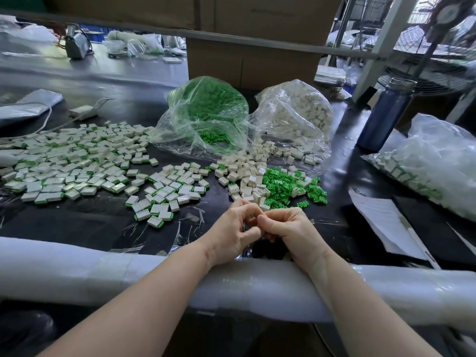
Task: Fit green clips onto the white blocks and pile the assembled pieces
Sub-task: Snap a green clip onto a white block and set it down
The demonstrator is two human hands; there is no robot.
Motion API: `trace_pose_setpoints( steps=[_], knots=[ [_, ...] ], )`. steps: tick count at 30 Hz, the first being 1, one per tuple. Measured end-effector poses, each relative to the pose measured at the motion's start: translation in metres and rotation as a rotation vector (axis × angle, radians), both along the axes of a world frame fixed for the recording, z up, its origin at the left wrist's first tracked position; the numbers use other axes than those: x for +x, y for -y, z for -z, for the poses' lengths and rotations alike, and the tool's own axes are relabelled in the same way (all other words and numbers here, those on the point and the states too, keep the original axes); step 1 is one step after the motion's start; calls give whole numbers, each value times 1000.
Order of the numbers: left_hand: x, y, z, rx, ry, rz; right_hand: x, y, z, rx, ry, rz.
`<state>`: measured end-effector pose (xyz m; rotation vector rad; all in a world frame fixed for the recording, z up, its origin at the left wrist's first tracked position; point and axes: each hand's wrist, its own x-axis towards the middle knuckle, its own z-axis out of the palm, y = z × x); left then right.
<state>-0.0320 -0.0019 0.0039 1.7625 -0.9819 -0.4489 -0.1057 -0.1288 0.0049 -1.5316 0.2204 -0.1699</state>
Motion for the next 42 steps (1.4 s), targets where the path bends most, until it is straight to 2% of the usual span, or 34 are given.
trace_pose_setpoints(
  steps=[42],
  knots=[
    [1, 0, 0, 11, 9, -20, 1, -1, 1, 10, 5, 29]
  ],
)
